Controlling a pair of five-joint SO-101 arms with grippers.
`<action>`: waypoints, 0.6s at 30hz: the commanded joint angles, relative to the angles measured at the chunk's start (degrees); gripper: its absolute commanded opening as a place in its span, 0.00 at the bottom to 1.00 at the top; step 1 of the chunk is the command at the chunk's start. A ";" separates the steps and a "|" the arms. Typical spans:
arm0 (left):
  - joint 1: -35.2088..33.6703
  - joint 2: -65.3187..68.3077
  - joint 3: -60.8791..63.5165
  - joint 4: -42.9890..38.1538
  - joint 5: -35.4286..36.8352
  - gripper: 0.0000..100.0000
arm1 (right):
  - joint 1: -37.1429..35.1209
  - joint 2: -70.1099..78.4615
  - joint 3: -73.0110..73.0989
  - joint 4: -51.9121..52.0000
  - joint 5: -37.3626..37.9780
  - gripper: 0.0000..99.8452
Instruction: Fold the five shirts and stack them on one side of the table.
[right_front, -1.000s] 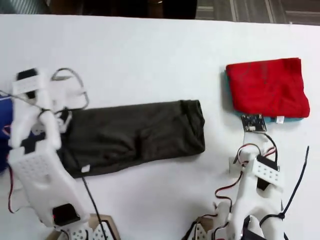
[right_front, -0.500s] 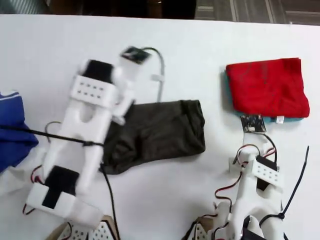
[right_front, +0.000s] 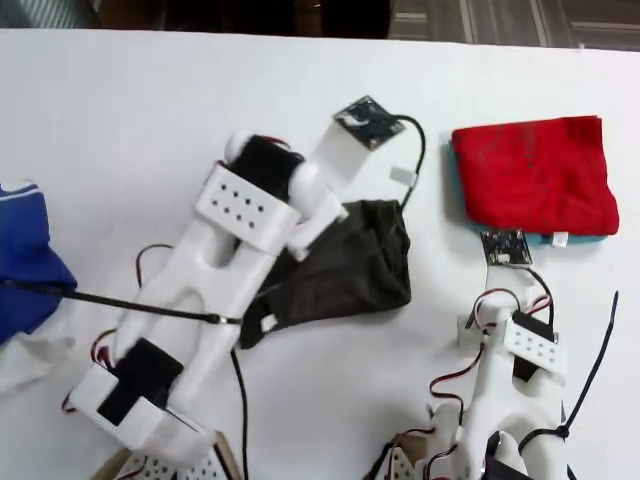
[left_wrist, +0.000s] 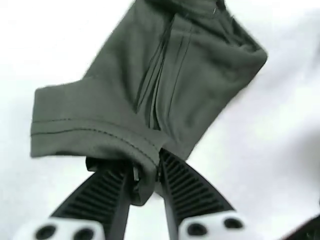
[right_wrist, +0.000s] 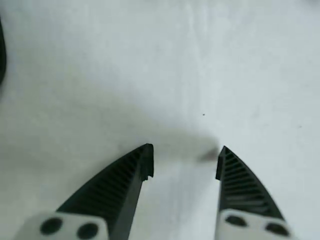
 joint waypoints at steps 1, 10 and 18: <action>1.85 2.37 -2.51 -4.22 -0.26 0.03 | 0.31 -1.89 -0.26 -0.66 -0.09 0.21; 1.32 14.77 -2.59 -15.65 -0.62 0.03 | 0.31 -1.89 -0.26 -0.66 -0.09 0.21; 2.81 16.26 -7.60 -14.07 -0.26 0.03 | 0.31 -1.89 -0.26 -0.66 -0.09 0.21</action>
